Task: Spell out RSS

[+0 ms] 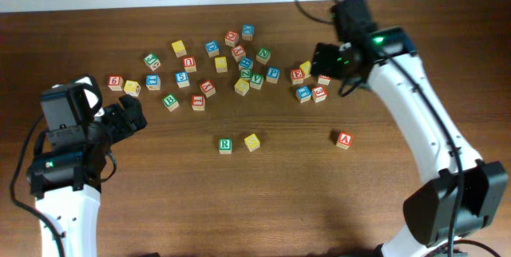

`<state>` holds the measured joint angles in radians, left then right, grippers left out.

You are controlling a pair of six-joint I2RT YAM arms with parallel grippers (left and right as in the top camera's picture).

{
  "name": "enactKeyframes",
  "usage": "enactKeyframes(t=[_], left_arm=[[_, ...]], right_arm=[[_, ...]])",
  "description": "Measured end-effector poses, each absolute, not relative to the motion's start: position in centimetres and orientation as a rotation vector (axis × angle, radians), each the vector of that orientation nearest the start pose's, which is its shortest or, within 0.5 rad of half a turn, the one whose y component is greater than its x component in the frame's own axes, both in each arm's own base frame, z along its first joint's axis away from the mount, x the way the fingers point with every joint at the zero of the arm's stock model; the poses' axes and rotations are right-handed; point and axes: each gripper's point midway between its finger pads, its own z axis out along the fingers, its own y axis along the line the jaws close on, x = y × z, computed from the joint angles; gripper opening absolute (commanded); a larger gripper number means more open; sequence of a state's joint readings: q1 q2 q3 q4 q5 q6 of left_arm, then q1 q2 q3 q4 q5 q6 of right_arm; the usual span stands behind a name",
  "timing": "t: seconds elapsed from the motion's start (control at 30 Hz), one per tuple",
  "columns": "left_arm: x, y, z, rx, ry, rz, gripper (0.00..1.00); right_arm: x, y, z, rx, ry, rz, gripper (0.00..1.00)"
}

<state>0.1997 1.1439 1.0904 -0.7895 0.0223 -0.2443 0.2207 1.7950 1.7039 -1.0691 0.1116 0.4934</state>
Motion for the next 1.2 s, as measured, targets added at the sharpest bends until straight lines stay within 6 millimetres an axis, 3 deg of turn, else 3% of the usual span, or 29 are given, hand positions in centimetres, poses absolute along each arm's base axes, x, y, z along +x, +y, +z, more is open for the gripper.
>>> enactKeyframes(t=[0.03, 0.1, 0.17, 0.27, 0.33, 0.37, 0.4, 0.43, 0.57, 0.77, 0.93, 1.0, 1.03, 1.07, 1.1, 1.13, 1.2], left_arm=[[31.6, 6.0, 21.7, -0.522, 2.357, -0.047, 0.99], [31.6, 6.0, 21.7, -0.522, 2.360, -0.048, 0.99], [31.7, 6.0, 21.7, -0.522, 2.358, -0.047, 0.99], [31.6, 6.0, 21.7, -0.522, 2.359, -0.047, 0.99], [31.7, 6.0, 21.7, -0.522, 2.358, -0.047, 0.99], [31.7, 6.0, 21.7, -0.522, 2.358, -0.047, 0.99], [31.7, 6.0, 21.7, -0.522, 2.358, -0.047, 0.99], [31.7, 6.0, 21.7, -0.522, 2.358, -0.047, 0.99], [31.7, 6.0, 21.7, -0.522, 2.358, -0.047, 0.99], [31.7, 6.0, 21.7, -0.522, 2.358, -0.047, 0.99], [31.7, 6.0, 21.7, -0.522, 2.358, -0.047, 0.99], [31.7, 6.0, 21.7, -0.522, 2.358, -0.047, 0.99], [31.7, 6.0, 21.7, -0.522, 2.358, -0.047, 0.99], [31.7, 6.0, 21.7, -0.522, 2.358, -0.047, 0.99], [31.7, 6.0, 21.7, -0.522, 2.358, -0.047, 0.99], [31.7, 6.0, 21.7, -0.522, 2.358, -0.047, 0.99], [31.7, 6.0, 21.7, -0.522, 2.358, -0.047, 0.99]], right_arm=[[43.1, 6.7, 18.0, 0.239, 2.691, 0.042, 0.98], [45.6, 7.8, 16.6, -0.048, 2.659, 0.032, 0.99], [51.2, 9.2, 15.6, -0.179, 2.488, 0.039, 0.99], [54.6, 9.9, 16.3, -0.204, 2.352, 0.052, 0.99], [54.9, 10.0, 13.8, -0.209, 2.394, 0.048, 1.00], [54.8, 10.0, 11.9, -0.214, 2.436, 0.046, 0.88], [54.4, 10.2, 10.0, -0.224, 2.480, 0.057, 0.67], [54.1, 10.6, 9.5, -0.235, 2.502, 0.088, 0.63], [53.3, 11.6, 8.9, -0.236, 2.533, 0.182, 0.63], [51.9, 11.5, 4.7, -0.239, 2.658, 0.179, 0.58], [51.8, 10.6, 4.5, -0.204, 2.670, 0.122, 0.56], [51.8, 10.5, 5.7, -0.184, 2.656, 0.121, 0.64], [51.9, 10.6, 7.9, -0.150, 2.619, 0.136, 0.71], [51.9, 10.9, 11.4, -0.130, 2.554, 0.175, 0.76], [51.7, 11.4, 15.4, -0.127, 2.477, 0.228, 0.90], [51.0, 11.8, 20.3, -0.128, 2.382, 0.282, 0.98], [49.2, 11.8, 23.0, -0.094, 2.369, 0.326, 0.98]])
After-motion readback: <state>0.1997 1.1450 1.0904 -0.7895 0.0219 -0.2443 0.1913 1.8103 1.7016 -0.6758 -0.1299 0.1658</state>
